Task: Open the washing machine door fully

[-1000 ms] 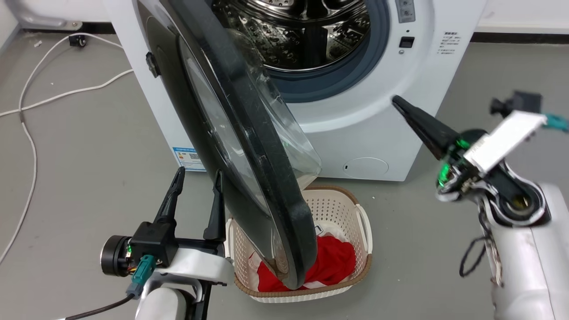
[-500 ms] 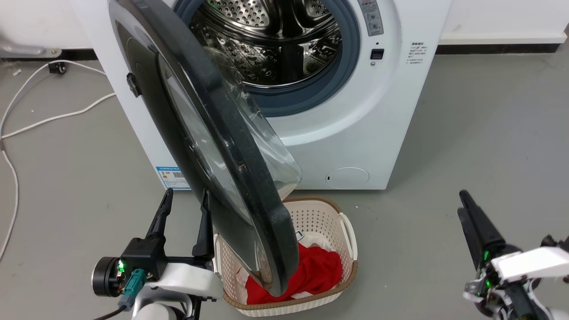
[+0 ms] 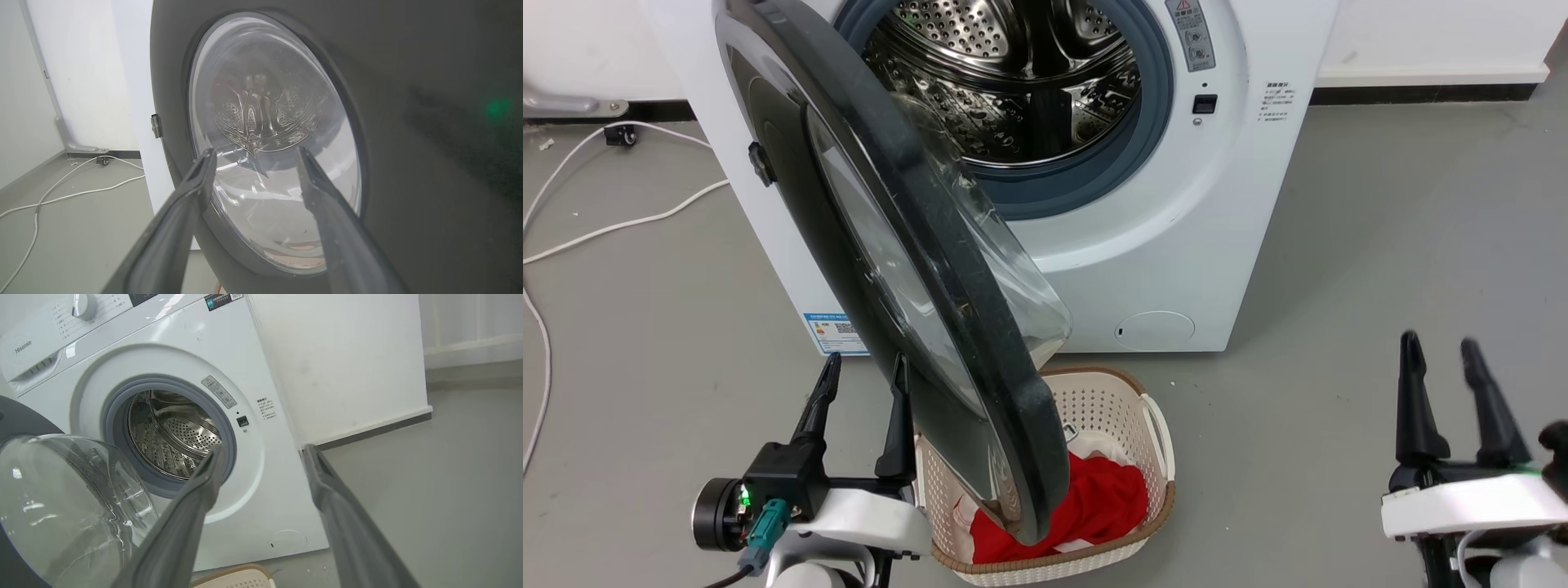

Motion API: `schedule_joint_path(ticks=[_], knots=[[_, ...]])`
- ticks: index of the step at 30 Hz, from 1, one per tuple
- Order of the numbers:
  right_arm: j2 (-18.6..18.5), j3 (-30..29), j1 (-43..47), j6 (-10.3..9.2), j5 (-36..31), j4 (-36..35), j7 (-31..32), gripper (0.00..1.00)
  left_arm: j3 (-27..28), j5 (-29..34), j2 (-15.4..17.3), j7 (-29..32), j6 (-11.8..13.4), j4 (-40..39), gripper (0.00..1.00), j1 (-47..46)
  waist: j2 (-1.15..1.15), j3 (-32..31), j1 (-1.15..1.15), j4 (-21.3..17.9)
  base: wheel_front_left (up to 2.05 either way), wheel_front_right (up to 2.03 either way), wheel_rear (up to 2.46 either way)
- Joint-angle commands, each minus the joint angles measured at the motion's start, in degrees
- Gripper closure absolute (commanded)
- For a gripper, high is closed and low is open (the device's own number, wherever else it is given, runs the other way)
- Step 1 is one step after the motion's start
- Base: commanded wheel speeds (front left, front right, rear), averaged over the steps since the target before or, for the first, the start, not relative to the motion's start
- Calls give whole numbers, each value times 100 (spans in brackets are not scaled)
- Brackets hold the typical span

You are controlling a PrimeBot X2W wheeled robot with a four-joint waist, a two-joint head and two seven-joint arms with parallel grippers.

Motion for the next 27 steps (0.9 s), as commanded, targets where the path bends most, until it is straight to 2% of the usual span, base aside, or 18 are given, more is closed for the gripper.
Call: schedule_joint_path(ticks=[1, 2, 3, 5, 6, 9, 18, 27], knots=[[15, -58, -85, -1, -799, -290, -86, 0, 8, 12, -1, -14, 11, -21, 0, -15, 0, 17, 0, 10, 0, 0, 0], [28, -73, -81, -1, -1233, -455, -101, 0, 14, 19, -1, -14, 15, -27, 0, -24, 0, 23, 0, 14, 0, 0, 0], [70, -17, 37, -1, -2175, -853, -124, 0, 30, 41, -1, -14, 19, -38, 0, -41, 0, 32, 0, 27, 0, 0, 0], [80, 9, 94, -1, -2387, -952, -126, 0, 32, 43, -1, -14, 18, -39, 0, -46, 0, 34, 0, 31, 0, 0, 0], [90, 54, 241, -2, -2781, -1079, -130, 0, 45, 59, -1, -14, 15, -49, 0, -52, 0, 34, 0, 38, 0, 0, 0], [96, 113, 360, -2, -2885, -1068, -129, 0, 54, 84, -1, -14, 9, -54, 0, -46, 0, 23, 0, 42, 0, 0, 0], [97, 117, 437, -2, -2517, -484, -136, 0, 74, 127, -1, -14, -25, -83, 0, -62, 0, 49, 0, 28, 0, 0, 0], [98, 86, 333, -2, -2425, -425, -142, 0, 72, 157, -1, -14, -28, -60, 0, -63, 0, 38, 0, 29, 0, 0, 0]])
